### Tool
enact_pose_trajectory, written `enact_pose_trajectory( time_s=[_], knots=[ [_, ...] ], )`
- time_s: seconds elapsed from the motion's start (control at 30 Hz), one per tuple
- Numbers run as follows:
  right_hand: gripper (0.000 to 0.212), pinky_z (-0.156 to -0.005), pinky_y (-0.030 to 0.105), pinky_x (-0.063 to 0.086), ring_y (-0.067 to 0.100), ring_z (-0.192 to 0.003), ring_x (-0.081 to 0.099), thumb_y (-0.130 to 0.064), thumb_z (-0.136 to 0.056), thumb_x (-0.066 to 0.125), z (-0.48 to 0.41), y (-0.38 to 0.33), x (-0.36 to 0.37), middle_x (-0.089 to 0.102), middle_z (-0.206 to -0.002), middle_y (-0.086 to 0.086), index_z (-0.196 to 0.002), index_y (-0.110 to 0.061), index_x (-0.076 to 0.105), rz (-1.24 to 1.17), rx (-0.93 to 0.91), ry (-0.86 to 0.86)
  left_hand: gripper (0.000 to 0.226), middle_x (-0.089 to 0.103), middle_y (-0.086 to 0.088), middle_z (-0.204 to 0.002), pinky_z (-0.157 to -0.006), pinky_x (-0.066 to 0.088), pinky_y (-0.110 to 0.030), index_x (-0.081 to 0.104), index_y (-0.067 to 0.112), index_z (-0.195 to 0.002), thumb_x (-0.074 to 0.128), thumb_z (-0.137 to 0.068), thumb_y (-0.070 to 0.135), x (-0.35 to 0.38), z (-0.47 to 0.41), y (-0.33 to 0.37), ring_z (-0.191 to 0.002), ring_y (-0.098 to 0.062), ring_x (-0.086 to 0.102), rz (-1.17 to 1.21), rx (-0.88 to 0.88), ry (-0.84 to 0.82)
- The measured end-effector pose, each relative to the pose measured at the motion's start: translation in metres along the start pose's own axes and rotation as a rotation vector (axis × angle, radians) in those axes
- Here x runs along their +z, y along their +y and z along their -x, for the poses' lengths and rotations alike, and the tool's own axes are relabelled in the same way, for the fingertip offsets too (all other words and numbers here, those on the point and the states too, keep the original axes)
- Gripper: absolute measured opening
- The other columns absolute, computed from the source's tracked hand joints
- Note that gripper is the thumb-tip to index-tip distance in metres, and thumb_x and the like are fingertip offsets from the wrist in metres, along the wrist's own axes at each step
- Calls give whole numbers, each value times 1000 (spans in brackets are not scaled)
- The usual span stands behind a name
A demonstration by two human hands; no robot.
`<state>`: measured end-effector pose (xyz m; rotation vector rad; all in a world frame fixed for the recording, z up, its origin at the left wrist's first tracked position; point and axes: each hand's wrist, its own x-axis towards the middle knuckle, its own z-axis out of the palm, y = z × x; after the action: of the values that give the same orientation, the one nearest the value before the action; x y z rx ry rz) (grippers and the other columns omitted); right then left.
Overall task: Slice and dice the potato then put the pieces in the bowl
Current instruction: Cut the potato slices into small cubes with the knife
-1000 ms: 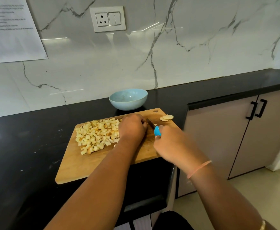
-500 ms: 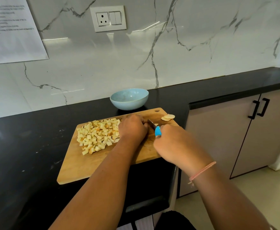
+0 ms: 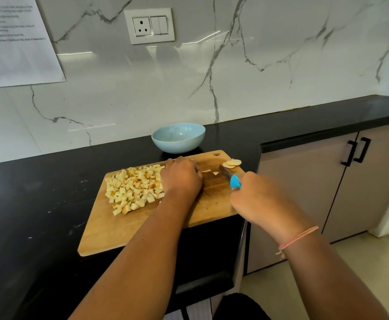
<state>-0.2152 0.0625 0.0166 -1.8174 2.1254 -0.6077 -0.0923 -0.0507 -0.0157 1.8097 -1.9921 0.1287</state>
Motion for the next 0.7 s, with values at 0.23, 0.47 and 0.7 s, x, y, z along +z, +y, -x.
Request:
enact_pose_trajectory(
  time_s=[0.23,0.47,0.7],
  knots=[
    [43,-86,28,49,15,-100,57,-32,-98,44,15,-19,15,58,-113,-2,-140,-23,40,1,-207,-84,27,58,-5,-122,-91,43,-35,61,20,-121,51,-96,22,-14,-2,-17,-115,-25,48,68,-142,89],
    [33,-81,32,51,15,-88,57,-30,-97,42,13,-5,7,51,-86,-5,-128,-20,49,39,-109,10,30,57,-4,-122,-87,44,-35,61,23,-123,51,-95,18,-13,-4,-15,-114,-24,49,95,-133,86],
    [37,-80,27,52,12,-85,57,-33,-99,42,18,3,6,54,-95,-5,-134,-22,45,-56,-140,-11,28,59,-3,-119,-87,50,-35,62,22,-120,52,-94,17,-12,-3,-13,-108,-21,54,175,-104,121]
  ],
)
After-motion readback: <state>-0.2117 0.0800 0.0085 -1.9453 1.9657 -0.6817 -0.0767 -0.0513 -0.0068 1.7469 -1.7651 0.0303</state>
